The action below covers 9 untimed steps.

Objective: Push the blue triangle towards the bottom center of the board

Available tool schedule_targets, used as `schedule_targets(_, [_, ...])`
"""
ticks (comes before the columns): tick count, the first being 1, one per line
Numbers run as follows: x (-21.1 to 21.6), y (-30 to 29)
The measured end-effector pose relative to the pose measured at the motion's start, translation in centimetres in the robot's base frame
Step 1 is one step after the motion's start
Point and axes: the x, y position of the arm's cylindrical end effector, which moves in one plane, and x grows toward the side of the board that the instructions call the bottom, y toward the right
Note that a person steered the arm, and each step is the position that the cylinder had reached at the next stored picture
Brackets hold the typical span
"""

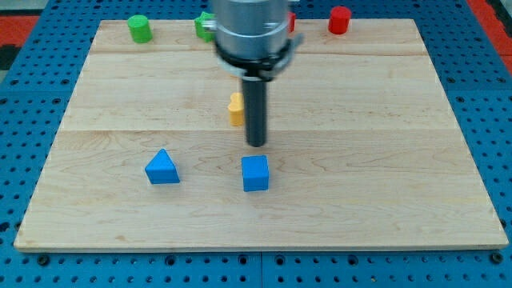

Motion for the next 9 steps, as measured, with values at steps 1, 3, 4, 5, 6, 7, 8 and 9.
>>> schedule_targets(1, [3.3,3.1])
schedule_targets(3, [6.3,-0.1])
schedule_targets(4, [5.9,-1.3])
schedule_targets(5, [2.3,-0.4])
schedule_targets(6, [1.0,-3.5])
schedule_targets(7, [1.2,-10.3])
schedule_targets(8, [1.3,-14.5])
schedule_targets(9, [2.8,-17.4])
